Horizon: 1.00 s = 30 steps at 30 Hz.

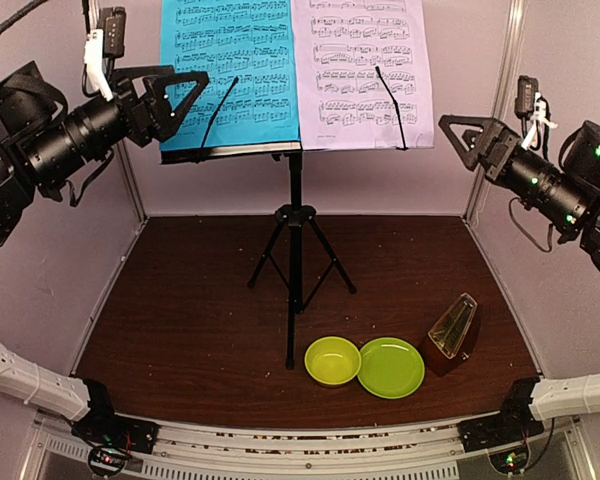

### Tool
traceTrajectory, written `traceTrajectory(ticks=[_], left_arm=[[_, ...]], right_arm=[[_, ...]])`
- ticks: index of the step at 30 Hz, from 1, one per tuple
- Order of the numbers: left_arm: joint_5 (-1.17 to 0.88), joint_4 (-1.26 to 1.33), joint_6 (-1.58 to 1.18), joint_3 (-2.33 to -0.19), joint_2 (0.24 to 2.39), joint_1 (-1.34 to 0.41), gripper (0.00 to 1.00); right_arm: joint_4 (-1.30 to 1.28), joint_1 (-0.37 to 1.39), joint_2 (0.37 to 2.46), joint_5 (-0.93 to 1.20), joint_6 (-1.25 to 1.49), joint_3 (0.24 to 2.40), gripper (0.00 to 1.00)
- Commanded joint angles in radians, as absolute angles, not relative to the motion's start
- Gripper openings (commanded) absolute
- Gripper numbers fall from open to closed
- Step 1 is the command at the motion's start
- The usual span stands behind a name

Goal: Set up the instrument practice props

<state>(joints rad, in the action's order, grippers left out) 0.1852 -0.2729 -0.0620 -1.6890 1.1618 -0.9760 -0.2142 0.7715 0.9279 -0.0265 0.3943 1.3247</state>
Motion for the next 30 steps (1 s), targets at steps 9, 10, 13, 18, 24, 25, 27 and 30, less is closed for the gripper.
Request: traceTrajectory(ticks=[9,10,13,18,24,25,27,30], left_arm=[[0.359,-0.178,-0.197,-1.273,0.896,-0.969,0.85],[0.359,-0.175,-0.202,-1.247,0.879,-0.969,0.85],[0.359,-0.192,-0.207,-1.194,0.851,-0.969,0.84],[0.407,-0.253,-0.214,-1.128,0.818,-0.969,0.85],[0.456,-0.243,-0.244,-1.013,0.747,-0.969,0.85],[0.459,-0.242,-0.248,-1.002,0.741,-0.969,0.85],[0.463,-0.246,-0.251,-0.986,0.735,-0.969,0.85],[0.469,-0.262,-0.257,-0.978,0.735,-0.969,0.85]], right_arm=[[-0.589,0.756,0.657,-0.397,0.537,1.054,0.98],[-0.611,0.756,0.641,-0.416,0.557,1.038,1.0],[-0.664,0.756,0.606,-0.466,0.641,0.984,1.0],[-0.857,0.756,0.637,-0.564,0.865,0.94,1.0],[-1.005,0.756,0.686,-0.598,1.111,0.879,1.0],[-1.006,0.756,0.692,-0.59,1.135,0.865,1.0],[-1.003,0.756,0.714,-0.575,1.177,0.845,1.0],[-1.022,0.756,0.767,-0.577,1.228,0.842,1.0]])
